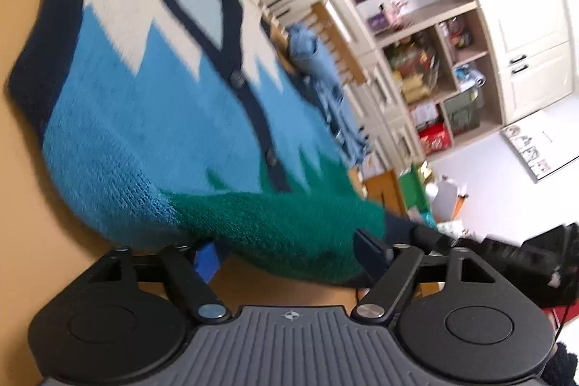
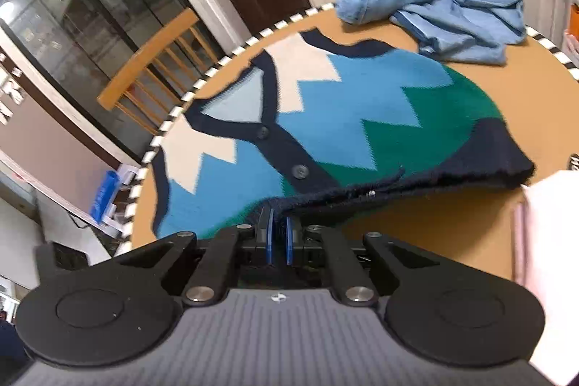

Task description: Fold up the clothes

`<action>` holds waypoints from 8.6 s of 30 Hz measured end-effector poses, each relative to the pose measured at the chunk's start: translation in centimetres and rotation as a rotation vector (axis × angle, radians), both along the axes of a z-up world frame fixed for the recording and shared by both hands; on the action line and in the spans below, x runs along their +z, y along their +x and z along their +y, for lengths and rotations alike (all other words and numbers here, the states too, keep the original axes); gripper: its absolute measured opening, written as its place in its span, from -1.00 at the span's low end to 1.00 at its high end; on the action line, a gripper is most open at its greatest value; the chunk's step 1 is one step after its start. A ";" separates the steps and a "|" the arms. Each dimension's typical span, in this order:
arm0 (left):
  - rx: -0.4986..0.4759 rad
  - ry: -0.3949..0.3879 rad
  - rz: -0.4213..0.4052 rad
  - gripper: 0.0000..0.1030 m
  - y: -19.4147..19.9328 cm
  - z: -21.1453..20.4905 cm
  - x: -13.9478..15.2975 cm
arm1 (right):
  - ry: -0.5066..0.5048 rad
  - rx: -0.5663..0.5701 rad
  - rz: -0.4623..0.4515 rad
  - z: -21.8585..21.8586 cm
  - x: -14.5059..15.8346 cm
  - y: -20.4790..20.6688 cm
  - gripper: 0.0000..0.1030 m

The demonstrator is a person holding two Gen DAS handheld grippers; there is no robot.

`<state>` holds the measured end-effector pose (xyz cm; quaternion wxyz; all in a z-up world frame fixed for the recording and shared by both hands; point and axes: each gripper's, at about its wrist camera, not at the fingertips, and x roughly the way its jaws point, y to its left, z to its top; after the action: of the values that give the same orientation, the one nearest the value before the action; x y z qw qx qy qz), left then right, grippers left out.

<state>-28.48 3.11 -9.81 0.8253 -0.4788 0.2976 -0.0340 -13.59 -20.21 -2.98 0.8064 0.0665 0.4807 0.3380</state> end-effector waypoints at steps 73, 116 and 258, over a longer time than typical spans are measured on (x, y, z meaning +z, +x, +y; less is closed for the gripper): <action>-0.274 0.825 0.605 0.26 8.1 0.4 1.5 | -0.446 0.186 -0.105 8.9 -10.3 -7.4 -0.34; -0.554 0.804 0.459 0.31 14.2 -3.4 2.0 | -0.543 -0.414 -0.231 -0.3 -6.7 4.0 -0.14; -0.716 0.950 0.264 0.75 15.5 21.3 3.0 | -0.193 -1.090 0.320 7.8 -9.4 -13.9 -0.72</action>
<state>-13.01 24.42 -6.83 0.8421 0.0712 0.5224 -0.1132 -27.49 -12.40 -12.42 0.7836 0.2810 0.5219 -0.1862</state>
